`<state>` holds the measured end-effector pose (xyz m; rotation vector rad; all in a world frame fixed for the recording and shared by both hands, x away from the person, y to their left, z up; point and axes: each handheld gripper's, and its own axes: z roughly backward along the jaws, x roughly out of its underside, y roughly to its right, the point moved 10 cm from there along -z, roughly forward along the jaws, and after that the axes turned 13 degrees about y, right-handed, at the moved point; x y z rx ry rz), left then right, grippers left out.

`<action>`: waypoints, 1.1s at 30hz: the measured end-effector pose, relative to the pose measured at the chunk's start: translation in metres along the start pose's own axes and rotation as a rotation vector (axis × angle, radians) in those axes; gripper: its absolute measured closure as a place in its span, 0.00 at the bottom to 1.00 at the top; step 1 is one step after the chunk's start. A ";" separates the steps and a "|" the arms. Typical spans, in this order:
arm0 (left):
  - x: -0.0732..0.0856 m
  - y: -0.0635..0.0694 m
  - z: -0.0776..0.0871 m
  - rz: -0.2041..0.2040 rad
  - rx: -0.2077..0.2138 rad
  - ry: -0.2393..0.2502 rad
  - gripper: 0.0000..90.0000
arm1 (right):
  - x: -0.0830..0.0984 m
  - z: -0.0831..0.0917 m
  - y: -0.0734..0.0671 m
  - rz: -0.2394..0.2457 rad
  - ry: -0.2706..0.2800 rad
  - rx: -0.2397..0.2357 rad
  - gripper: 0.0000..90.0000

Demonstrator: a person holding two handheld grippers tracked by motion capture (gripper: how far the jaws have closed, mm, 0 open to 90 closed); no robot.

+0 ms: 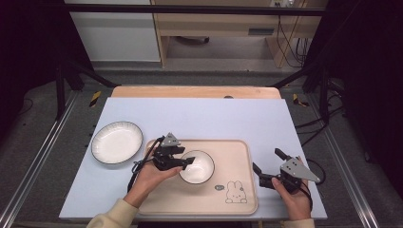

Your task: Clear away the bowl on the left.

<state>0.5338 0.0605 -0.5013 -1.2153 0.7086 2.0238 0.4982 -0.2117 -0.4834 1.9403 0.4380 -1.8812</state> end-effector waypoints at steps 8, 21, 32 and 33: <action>-0.009 0.010 0.000 -0.038 0.064 0.050 0.12 | 0.000 0.001 0.001 -0.003 0.004 0.004 0.04; -0.016 0.017 0.008 -0.051 0.092 0.070 0.09 | -0.001 0.001 0.001 0.001 0.006 0.001 0.04; -0.025 0.023 0.018 -0.079 0.100 0.110 0.08 | 0.000 0.000 0.000 0.003 0.002 0.001 0.04; -0.026 0.024 0.019 -0.084 0.102 0.111 0.08 | 0.000 0.001 0.000 0.003 0.001 0.001 0.04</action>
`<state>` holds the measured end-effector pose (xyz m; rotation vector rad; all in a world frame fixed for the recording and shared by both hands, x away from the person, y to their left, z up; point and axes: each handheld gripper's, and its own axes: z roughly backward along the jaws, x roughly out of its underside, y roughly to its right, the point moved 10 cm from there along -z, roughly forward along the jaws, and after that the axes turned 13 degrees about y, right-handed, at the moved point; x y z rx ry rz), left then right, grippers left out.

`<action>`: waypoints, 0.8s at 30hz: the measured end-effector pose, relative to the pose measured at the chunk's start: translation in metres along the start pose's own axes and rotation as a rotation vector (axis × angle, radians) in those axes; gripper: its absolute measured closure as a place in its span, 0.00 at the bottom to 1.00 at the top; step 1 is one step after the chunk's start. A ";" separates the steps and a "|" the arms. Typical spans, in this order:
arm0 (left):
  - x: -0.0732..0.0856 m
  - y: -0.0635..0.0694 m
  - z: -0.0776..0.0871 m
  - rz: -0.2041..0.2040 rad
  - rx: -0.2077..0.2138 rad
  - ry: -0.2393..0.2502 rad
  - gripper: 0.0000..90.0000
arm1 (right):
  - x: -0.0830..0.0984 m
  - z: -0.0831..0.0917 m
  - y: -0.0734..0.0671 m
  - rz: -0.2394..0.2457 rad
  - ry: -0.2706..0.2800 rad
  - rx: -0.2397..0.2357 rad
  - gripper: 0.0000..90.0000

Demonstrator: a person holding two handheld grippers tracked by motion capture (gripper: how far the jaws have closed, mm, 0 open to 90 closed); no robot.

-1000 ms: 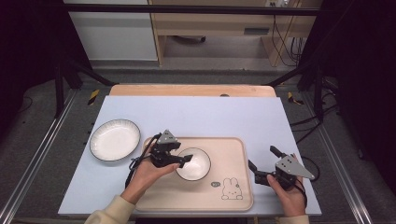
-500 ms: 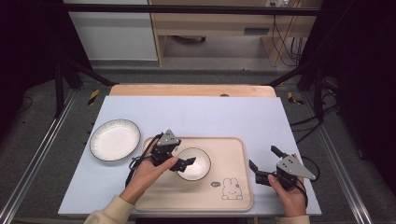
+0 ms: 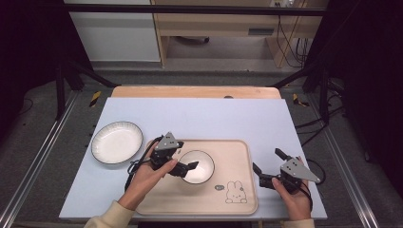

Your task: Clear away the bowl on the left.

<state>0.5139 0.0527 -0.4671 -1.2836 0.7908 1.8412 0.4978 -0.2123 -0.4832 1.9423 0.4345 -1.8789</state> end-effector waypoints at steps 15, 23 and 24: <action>-0.009 0.007 0.017 -0.003 0.006 0.055 0.08 | 0.000 0.000 0.000 -0.004 0.005 0.000 0.04; -0.015 0.004 0.027 0.000 -0.007 0.091 0.08 | -0.001 0.000 0.001 -0.008 0.008 0.002 0.04; -0.016 0.003 0.030 0.001 -0.008 0.103 0.08 | -0.001 0.000 0.001 -0.007 0.010 0.003 0.04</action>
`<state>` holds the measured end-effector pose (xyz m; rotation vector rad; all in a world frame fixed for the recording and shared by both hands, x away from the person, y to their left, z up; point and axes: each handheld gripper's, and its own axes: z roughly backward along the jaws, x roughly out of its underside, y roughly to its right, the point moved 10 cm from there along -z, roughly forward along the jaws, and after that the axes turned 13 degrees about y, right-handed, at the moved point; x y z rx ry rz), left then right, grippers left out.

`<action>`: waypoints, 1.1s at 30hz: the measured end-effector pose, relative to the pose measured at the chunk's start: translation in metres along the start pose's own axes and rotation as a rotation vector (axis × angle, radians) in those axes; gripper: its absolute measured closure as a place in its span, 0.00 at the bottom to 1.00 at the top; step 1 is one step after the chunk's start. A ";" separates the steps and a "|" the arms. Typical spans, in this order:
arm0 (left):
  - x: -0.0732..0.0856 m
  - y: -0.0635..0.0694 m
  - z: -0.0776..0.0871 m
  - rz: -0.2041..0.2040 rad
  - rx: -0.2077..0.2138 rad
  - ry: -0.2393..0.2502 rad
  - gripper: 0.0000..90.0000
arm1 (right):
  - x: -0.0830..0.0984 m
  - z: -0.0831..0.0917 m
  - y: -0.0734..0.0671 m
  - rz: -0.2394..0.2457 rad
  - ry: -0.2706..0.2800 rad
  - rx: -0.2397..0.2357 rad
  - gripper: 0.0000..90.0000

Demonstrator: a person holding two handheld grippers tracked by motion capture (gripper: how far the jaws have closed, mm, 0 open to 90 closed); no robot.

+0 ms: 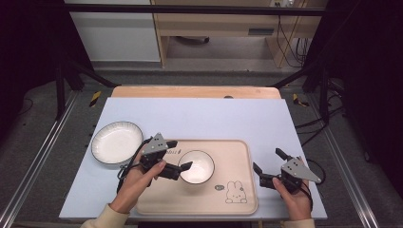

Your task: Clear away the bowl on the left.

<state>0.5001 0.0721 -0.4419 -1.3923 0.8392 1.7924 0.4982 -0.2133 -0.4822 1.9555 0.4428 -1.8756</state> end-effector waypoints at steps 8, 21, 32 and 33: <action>-0.005 -0.004 0.013 0.000 -0.010 0.025 0.07 | -0.001 0.000 0.000 0.000 0.003 0.000 0.04; -0.015 -0.020 0.043 -0.002 -0.052 0.073 0.06 | -0.001 0.000 0.000 0.005 0.005 0.001 0.04; -0.021 -0.046 0.069 0.014 -0.120 0.112 0.07 | -0.002 0.000 0.001 0.007 0.005 0.002 0.04; -0.021 -0.048 0.070 0.014 -0.123 0.115 0.06 | -0.002 0.001 0.001 0.007 0.005 0.002 0.04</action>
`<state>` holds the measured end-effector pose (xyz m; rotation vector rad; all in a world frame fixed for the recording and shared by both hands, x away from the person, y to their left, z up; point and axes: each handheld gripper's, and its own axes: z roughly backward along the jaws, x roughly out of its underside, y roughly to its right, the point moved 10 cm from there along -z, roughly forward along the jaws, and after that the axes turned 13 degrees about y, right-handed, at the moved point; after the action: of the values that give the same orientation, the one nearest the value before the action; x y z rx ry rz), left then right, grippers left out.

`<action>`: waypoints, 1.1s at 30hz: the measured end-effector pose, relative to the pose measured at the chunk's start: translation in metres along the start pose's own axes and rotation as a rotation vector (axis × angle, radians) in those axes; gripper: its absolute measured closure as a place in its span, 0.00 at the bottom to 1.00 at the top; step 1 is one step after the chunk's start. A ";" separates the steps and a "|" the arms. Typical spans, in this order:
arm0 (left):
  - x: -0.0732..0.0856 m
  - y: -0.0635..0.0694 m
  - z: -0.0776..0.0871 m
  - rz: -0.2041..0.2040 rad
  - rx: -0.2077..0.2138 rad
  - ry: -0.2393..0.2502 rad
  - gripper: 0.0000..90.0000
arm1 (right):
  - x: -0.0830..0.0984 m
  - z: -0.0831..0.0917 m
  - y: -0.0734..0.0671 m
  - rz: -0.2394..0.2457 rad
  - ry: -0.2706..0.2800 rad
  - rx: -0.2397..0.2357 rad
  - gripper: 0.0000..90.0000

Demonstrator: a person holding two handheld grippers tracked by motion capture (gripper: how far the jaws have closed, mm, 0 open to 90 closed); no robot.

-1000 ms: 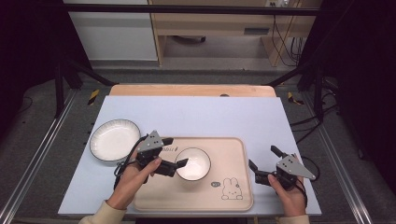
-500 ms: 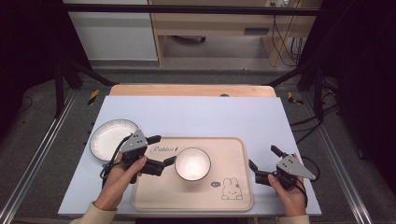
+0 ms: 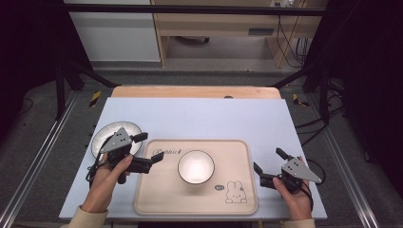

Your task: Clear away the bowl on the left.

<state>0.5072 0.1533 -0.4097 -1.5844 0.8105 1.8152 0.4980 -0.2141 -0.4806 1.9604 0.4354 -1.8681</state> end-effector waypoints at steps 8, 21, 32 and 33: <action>0.000 -0.018 0.015 0.012 -0.043 0.016 0.07 | 0.000 0.000 0.000 -0.001 0.000 0.001 0.04; -0.002 -0.040 0.033 0.019 -0.095 0.052 0.07 | 0.000 0.000 0.000 0.003 -0.001 -0.001 0.04; 0.017 -0.062 0.049 0.006 -0.136 0.059 0.07 | 0.001 0.000 0.000 0.003 -0.003 0.001 0.04; 0.019 -0.063 0.050 0.005 -0.136 0.060 0.07 | 0.001 0.000 0.000 0.003 -0.002 0.000 0.04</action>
<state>0.5215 0.2327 -0.4275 -1.7312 0.7316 1.8682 0.4985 -0.2141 -0.4812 1.9582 0.4315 -1.8679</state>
